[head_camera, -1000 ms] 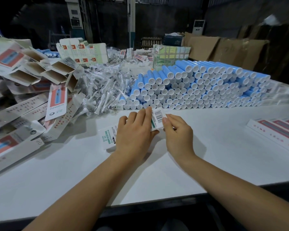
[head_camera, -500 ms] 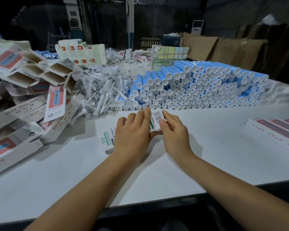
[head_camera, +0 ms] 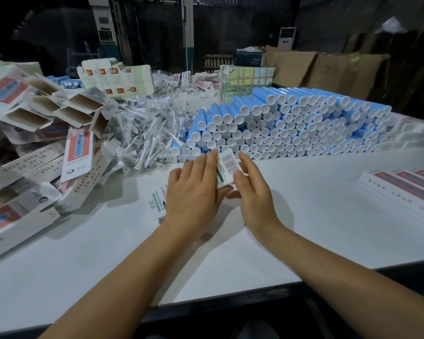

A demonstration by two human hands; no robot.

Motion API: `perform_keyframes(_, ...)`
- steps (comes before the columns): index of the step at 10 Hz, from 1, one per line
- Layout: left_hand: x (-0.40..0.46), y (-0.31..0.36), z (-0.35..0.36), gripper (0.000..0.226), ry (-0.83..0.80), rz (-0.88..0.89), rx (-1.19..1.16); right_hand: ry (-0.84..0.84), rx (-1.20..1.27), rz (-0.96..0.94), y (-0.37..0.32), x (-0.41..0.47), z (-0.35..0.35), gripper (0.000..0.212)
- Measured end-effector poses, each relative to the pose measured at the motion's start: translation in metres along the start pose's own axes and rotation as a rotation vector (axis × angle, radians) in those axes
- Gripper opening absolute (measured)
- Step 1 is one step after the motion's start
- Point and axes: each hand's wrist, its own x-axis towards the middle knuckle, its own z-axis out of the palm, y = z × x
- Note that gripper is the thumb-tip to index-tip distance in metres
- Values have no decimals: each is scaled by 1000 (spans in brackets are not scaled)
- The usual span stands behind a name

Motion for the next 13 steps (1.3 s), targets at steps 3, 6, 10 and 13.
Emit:
perform_keyframes(3,19,-5,-15,47,124,-1055,-1598,-313,-372,-72,11,-2,8,75)
perform_keyframes(6,-10,-18,7,29,-520,-643,-702,-141,-556,-59,6,2,-4,61)
perform_keyframes(10,-16,-29,19,29,-722,-227,-182,73,-921,-61,-52,14,-149,45)
perform_keyframes(13,-26,-48,43,26,-657,-170,-144,136,-1638,225,-26,-10,-283,45)
